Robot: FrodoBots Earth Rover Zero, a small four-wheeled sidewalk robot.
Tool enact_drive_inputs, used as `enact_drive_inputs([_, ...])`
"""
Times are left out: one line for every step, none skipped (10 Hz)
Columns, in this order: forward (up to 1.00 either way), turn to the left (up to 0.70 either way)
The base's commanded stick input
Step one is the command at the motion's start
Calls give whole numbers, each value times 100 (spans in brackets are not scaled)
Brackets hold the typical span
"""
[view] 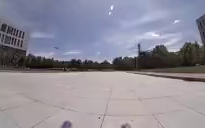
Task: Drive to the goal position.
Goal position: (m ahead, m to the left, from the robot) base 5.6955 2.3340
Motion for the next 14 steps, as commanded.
enact_drive_inputs([70,0])
enact_drive_inputs([70,0])
enact_drive_inputs([70,0])
enact_drive_inputs([70,0])
enact_drive_inputs([70,0])
enact_drive_inputs([70,0])
enact_drive_inputs([70,0])
enact_drive_inputs([70,0])
enact_drive_inputs([70,0])
enact_drive_inputs([70,0])
enact_drive_inputs([70,0])
enact_drive_inputs([70,0])
enact_drive_inputs([70,0])
enact_drive_inputs([70,0])
